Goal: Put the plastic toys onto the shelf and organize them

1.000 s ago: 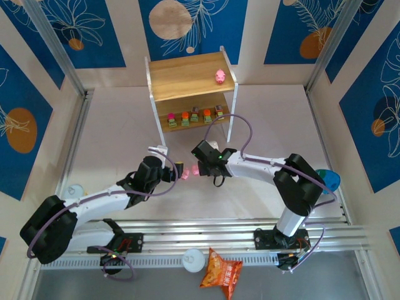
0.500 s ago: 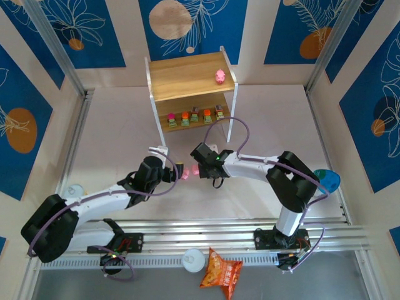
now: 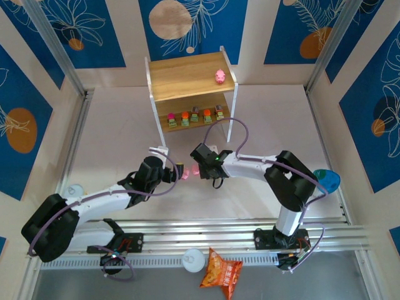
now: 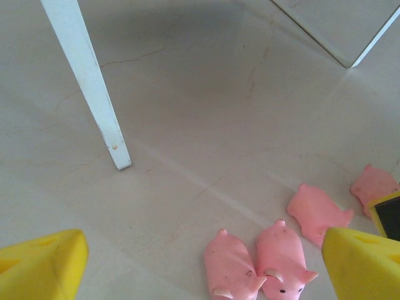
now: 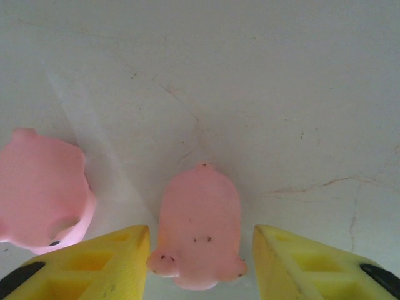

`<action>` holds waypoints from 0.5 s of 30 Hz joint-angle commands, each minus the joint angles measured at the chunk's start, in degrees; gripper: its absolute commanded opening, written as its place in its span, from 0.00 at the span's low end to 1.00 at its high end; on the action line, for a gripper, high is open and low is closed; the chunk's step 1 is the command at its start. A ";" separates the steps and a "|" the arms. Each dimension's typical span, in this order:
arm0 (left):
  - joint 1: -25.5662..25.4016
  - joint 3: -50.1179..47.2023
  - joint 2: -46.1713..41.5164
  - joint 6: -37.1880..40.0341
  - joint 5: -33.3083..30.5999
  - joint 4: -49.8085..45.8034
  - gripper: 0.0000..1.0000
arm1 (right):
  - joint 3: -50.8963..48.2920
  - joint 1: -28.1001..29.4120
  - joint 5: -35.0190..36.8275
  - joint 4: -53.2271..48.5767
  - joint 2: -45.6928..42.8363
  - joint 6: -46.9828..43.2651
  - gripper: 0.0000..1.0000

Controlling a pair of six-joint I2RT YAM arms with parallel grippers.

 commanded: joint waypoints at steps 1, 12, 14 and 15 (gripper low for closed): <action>0.01 1.17 0.53 -0.64 0.72 -0.10 0.96 | 0.15 -0.31 -1.00 0.24 0.81 0.20 0.46; 0.08 1.21 0.58 -0.62 1.06 -0.02 0.96 | 0.88 -0.17 -0.33 -0.77 1.03 -0.31 0.38; -0.02 1.24 0.66 -0.62 1.07 -0.03 0.96 | 1.03 -0.08 -0.13 -1.13 0.92 -0.44 0.37; 0.03 1.22 0.66 -0.62 1.19 -0.10 0.96 | 1.10 -0.01 -0.05 -1.25 0.79 -0.51 0.37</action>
